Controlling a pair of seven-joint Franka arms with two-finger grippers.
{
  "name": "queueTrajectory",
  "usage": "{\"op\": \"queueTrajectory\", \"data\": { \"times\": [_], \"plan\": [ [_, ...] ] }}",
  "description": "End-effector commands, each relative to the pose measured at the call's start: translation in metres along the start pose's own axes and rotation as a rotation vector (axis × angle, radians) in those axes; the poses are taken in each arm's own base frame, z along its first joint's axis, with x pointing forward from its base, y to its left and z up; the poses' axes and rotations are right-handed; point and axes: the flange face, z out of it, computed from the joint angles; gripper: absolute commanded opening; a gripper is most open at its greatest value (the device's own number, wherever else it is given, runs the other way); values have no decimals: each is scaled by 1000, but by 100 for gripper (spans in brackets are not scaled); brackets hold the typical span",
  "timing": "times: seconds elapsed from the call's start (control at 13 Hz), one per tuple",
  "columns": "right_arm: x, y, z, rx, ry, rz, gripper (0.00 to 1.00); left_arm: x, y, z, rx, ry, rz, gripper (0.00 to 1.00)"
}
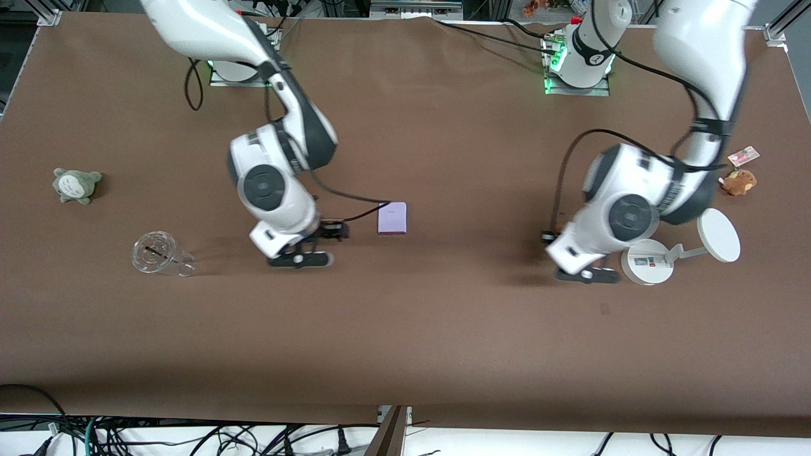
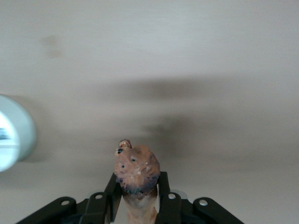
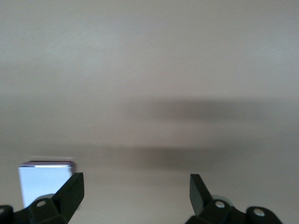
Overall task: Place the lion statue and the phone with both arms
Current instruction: 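Carry the lion toward the lamp while the right gripper reaches the box, then lower the lion beside the lamp while the right gripper grasps the box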
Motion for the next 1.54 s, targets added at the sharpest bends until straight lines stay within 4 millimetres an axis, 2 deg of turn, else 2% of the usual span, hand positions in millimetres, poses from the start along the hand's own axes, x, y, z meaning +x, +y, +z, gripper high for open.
{"op": "queueTrajectory", "data": {
  "times": [0.0, 0.08, 0.15, 0.38, 0.62, 0.77, 0.85, 0.92, 1.08, 1.23, 1.31, 1.46],
  "plan": [
    [-19, -46, 31, 7, 18, 21, 100, 5, -56, 18, -12, -18, 34, 22],
    [-29, -62, 42, 6, 21, 19, 100, 11, -78, 33, -29, -12, 22, 22],
    [-38, -77, 51, 7, 28, 16, 100, 10, -84, 49, -39, -11, 23, 22],
    [-61, -112, 73, 12, 43, -30, 100, 6, -87, 66, -47, 9, 48, 23],
    [-77, -129, 87, 0, 31, 9, 100, 9, -92, 77, -53, 12, 45, 28],
    [-82, -132, 96, -7, 22, 4, 100, 9, -95, 80, -55, 7, 41, 34],
    [-86, -137, 101, -6, 23, 8, 100, 9, -94, 84, -57, 2, 41, 60],
    [-89, -140, 107, -2, 29, 8, 100, 9, -95, 84, -56, 0, 40, 100],
    [-87, -139, 113, 0, 36, 10, 100, 9, -98, 83, -56, -3, 32, 100],
    [-87, -139, 114, -1, 37, 9, 100, 9, -99, 67, -48, -1, 27, 100],
    [-88, -140, 114, 2, 38, 9, 91, 7, -97, 50, -42, -10, 26, 100],
    [-87, -139, 114, 7, 44, 25, 48, 4, -92, 3, -24, -20, 30, 100]
  ]
}}
